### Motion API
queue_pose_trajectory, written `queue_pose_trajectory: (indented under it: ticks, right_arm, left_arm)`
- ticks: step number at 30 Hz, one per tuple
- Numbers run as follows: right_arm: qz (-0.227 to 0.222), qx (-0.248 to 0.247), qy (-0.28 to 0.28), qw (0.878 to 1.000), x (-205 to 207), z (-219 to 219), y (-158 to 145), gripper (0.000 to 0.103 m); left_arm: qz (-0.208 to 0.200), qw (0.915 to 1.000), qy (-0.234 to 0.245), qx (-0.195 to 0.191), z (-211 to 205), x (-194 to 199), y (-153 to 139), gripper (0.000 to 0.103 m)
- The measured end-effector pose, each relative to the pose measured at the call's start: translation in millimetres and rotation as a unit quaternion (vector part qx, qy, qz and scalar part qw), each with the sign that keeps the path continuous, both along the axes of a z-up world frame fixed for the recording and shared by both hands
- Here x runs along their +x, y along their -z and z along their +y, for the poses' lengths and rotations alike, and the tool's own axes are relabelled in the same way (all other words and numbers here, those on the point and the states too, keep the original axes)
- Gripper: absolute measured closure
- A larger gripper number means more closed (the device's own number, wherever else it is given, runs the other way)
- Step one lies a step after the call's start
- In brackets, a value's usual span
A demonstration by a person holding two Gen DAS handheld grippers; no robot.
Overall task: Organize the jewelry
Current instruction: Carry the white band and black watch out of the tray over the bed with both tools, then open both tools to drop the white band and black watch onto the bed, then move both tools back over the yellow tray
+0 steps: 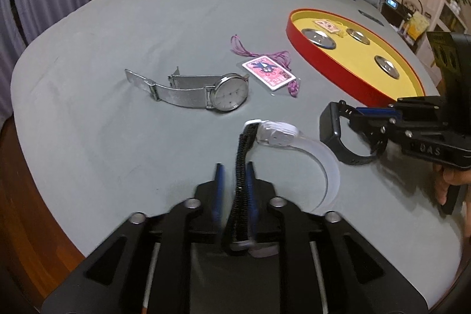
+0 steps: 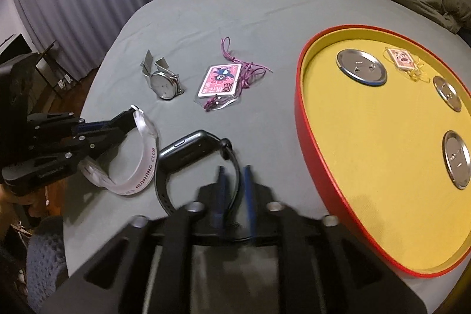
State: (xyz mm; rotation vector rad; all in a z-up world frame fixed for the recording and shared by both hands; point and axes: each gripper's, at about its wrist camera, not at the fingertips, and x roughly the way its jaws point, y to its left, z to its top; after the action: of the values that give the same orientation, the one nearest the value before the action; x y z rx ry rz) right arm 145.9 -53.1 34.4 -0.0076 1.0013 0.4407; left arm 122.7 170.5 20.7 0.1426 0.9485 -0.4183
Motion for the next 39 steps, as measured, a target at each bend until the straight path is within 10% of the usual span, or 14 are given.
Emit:
queue_pose_trajectory:
  ticks: [4,13,25,39]
  right_arm:
    - [-0.010,0.015,0.000,1.000,-3,-1,-8,0.058]
    - [-0.046,0.042,0.001,0.998,-8,-17,-46,0.039]
    - [-0.086,0.016,0.071,0.994,21,-99,-94,0.037]
    - [-0.051,-0.046,0.144,0.987,40,-202,-43,0.037]
  left_arm:
    - [-0.013,0.9996,-0.007,0.023,-1,-4,-1,0.036]
    - [-0.070,0.9974,-0.014,0.013,-13,-10,-43,0.009]
    - [-0.103,0.9932,0.054,0.002,-101,18,-89,0.006]
    - [-0.091,0.9743,0.195,0.066,-231,80,-53,0.006]
